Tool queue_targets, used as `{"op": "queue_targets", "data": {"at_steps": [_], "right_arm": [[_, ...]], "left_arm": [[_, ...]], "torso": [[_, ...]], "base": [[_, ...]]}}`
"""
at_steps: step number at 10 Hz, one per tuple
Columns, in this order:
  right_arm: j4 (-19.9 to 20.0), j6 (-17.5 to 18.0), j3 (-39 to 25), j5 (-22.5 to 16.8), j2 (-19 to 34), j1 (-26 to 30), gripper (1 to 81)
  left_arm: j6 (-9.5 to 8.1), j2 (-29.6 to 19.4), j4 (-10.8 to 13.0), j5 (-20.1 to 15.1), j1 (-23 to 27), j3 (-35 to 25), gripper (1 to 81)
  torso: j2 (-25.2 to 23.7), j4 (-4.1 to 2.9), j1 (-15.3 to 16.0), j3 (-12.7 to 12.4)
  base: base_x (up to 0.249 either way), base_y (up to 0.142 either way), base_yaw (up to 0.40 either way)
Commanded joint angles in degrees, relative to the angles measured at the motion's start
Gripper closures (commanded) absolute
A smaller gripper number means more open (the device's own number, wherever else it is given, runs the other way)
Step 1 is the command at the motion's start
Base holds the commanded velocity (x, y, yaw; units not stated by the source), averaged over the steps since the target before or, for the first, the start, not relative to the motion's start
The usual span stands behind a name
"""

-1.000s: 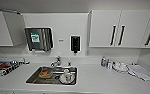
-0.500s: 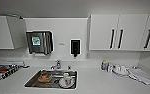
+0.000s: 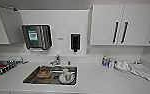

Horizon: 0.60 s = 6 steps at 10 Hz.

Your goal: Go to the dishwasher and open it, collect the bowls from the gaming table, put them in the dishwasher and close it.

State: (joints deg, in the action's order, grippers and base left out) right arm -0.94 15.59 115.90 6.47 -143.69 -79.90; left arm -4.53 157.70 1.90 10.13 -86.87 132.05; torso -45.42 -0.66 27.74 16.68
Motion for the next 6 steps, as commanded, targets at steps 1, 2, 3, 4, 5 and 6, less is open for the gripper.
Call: {"op": "queue_targets", "data": {"at_steps": [1,2,3,4,5,6], "right_arm": [[0.7,1.7,-5.2,-0.9,6.2,5.6,1.0],[0.7,2.5,-7.2,-0.9,7.7,6.5,1.0],[0.7,3.3,-8.9,-0.9,9.2,7.4,1.0],[0.6,4.4,-10.6,-0.9,10.8,8.1,1.0],[0.6,4.8,-11.3,-0.9,11.6,8.6,1.0],[0.6,5.5,-12.2,-0.9,12.6,9.3,1.0]], "left_arm": [[0.05,-1.2,0.3,-2.3,3.1,-0.2,1.0],[0.05,-1.2,0.3,-2.3,3.2,-0.2,1.0],[0.05,-1.1,0.3,-2.3,3.1,-0.2,1.0],[0.05,-1.1,0.3,-2.3,3.2,-0.2,1.0],[0.05,-1.1,0.3,-2.3,3.2,-0.2,1.0],[0.05,-1.1,0.3,-2.3,3.2,-0.1,1.0]], "torso": [[-5.3,0.00,3.5,5.0],[-7.4,0.00,4.7,1.5],[-8.9,0.00,5.7,2.9],[-10.4,0.00,6.8,3.3],[-11.7,0.00,7.5,3.6],[-14.3,0.00,9.2,3.8]], "base": [[0.000,0.000,0.000],[0.000,0.000,0.000],[0.000,0.000,0.000],[0.000,0.000,0.000],[0.000,0.000,0.000],[0.000,0.000,0.000]]}}
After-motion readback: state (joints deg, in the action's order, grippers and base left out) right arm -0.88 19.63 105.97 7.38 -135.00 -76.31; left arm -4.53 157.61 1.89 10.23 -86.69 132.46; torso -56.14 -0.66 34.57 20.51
